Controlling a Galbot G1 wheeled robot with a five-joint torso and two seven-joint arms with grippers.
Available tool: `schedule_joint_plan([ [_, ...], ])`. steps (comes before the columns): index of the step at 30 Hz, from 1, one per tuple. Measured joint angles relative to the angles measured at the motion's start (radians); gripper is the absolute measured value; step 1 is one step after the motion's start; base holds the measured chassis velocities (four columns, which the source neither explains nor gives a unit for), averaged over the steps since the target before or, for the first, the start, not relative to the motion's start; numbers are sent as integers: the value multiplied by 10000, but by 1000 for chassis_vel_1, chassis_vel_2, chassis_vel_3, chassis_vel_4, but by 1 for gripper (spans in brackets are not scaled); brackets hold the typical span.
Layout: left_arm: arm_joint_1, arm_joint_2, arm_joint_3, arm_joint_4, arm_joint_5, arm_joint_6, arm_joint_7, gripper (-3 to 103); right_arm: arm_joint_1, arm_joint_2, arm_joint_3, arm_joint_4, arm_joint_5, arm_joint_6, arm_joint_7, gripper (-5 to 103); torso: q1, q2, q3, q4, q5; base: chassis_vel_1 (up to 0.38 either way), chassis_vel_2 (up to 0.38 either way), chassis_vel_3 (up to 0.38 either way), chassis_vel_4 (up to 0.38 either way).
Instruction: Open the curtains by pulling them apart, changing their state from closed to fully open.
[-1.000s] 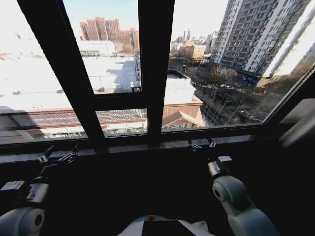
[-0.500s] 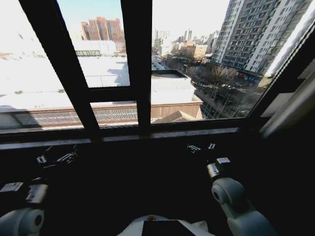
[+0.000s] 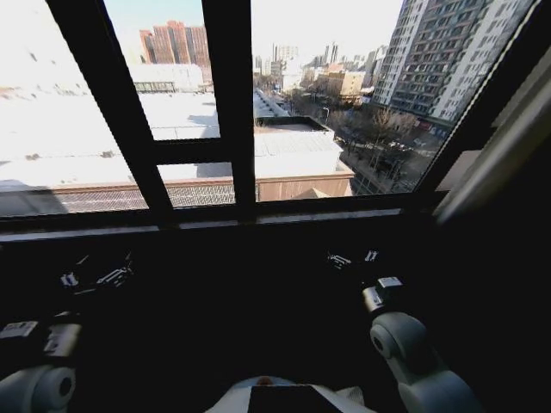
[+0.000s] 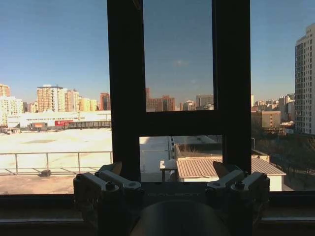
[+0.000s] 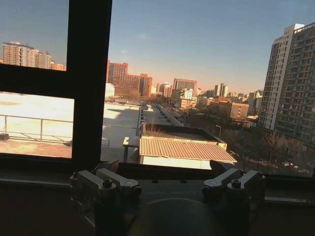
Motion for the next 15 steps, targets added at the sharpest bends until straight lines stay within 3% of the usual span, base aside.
schedule_joint_plan([
  [3,-7,3,0,19,-1,-17,0,100,17,10,-22,-26,0,115,69,100,-1,0,0,-1,-13,401,-397,-384,376],
  [8,0,-26,27,81,-3,-78,-1,100,24,18,-77,-55,3,223,135,100,-18,10,-7,1,-3,354,-353,-364,332],
  [11,9,-56,47,96,-2,-134,-1,100,21,25,-91,-52,3,224,137,100,-18,14,-8,3,3,100,-127,-159,214],
  [12,17,-67,62,127,-2,-181,-2,100,21,25,-92,-44,3,224,136,100,-17,14,-8,4,-12,13,-40,-122,110],
  [15,19,-63,112,272,-3,-599,-6,100,30,13,-94,-9,3,203,138,100,-15,7,-4,-7,-2,-1,-5,-54,35],
])
